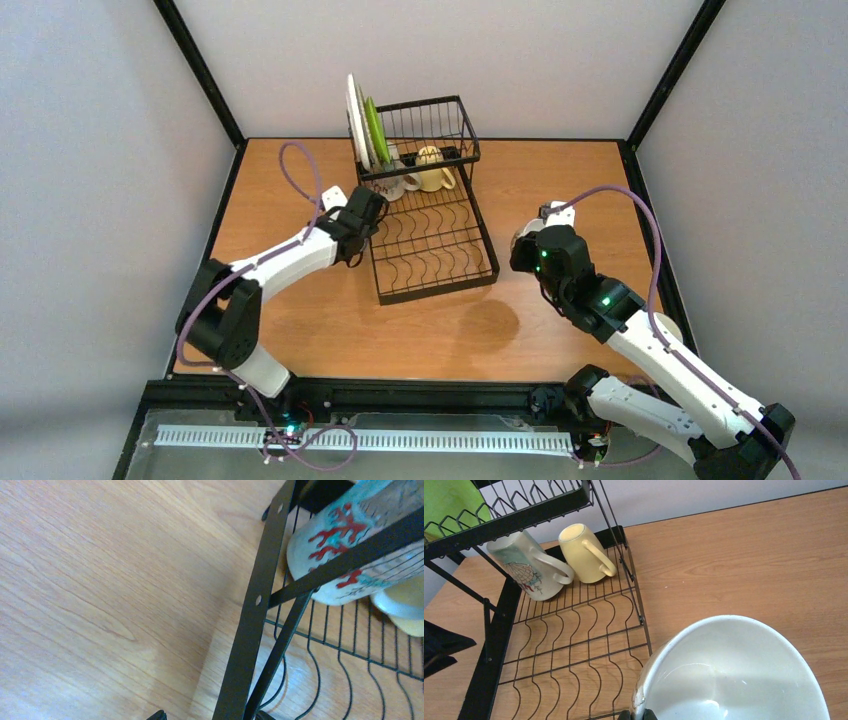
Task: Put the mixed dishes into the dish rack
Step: Adjust the dish rack at the center of the board, then pass from the right arm to the left
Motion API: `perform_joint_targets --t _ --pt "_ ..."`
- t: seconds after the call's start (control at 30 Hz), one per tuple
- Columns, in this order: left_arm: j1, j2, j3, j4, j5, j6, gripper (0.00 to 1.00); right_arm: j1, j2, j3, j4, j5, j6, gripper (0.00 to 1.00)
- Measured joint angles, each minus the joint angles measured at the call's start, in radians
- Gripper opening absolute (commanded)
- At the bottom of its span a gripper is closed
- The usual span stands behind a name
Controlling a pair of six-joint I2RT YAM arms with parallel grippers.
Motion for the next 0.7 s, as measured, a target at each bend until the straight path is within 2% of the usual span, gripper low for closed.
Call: perform_joint_targets --t 0.33,0.53,0.7 --pt "-0.019 -0.209 -0.022 -0.122 -0.034 -0.024 0.99 -0.001 0.008 0.034 -0.03 -0.076 -0.051 0.02" --pt "-0.053 -0.346 -0.022 -0.19 -0.003 -0.014 0.97 -0.005 0.055 0.087 -0.066 -0.207 -0.143 0.02" --pt "-0.071 -0.381 0.0 -0.233 0.059 0.018 0.94 -0.003 0.112 0.11 -0.096 -0.339 -0.208 0.02"
